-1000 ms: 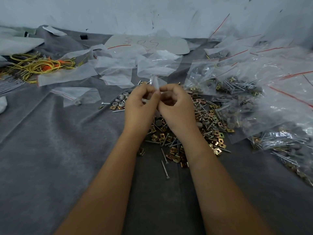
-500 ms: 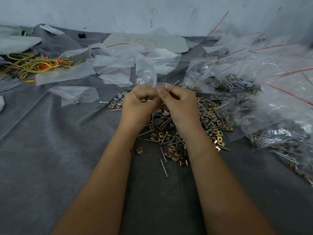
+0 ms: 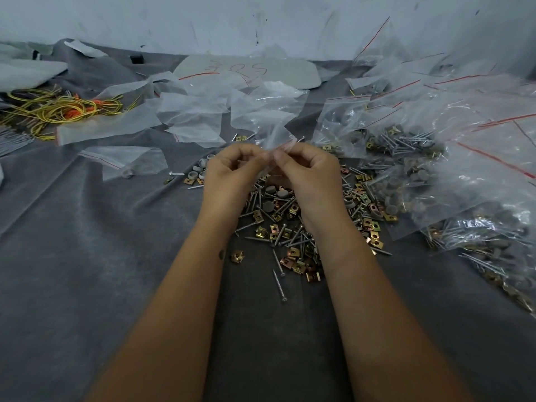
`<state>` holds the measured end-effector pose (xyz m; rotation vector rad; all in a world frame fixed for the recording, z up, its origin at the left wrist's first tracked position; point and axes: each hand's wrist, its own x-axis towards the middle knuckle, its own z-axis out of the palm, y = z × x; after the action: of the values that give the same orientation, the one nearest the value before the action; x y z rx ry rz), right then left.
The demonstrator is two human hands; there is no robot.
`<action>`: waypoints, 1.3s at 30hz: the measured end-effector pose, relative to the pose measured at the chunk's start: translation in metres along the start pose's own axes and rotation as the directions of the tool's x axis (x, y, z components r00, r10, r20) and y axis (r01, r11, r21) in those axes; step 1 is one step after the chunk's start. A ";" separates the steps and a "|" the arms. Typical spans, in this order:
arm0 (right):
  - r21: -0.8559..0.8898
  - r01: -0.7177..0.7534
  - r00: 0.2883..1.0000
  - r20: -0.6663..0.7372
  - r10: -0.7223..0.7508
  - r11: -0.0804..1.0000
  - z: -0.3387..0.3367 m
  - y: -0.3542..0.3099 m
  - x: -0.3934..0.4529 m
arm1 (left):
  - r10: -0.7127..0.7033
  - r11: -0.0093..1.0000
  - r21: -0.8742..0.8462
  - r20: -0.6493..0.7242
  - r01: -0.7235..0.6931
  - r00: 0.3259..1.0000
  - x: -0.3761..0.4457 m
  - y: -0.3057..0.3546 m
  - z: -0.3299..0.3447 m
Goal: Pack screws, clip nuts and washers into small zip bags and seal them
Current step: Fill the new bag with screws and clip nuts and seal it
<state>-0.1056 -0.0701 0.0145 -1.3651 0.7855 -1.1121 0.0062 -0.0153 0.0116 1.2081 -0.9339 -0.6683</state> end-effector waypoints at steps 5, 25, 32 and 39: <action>-0.012 -0.037 0.998 -0.046 0.037 0.999 0.003 -0.001 -0.001 | -0.008 1.000 -0.018 -0.073 0.007 0.997 0.000 0.000 0.003; -0.200 0.166 0.985 -0.016 -0.172 0.966 0.004 -0.002 -0.003 | 0.209 0.891 0.415 -0.017 -0.183 0.978 0.002 -0.008 0.001; -0.516 0.402 0.881 -0.006 -0.473 0.756 0.012 0.004 -0.007 | 0.627 0.705 0.607 -0.290 -0.368 0.723 -0.001 -0.001 -0.009; -0.588 0.386 0.921 0.290 -0.259 0.711 0.013 0.003 -0.011 | 0.796 0.547 0.735 -0.309 -0.401 0.520 -0.002 0.012 -0.021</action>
<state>-0.0962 -0.0558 0.0111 -2.2303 0.8390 -0.9902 0.0235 -0.0006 0.0210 1.3454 -0.9316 0.6975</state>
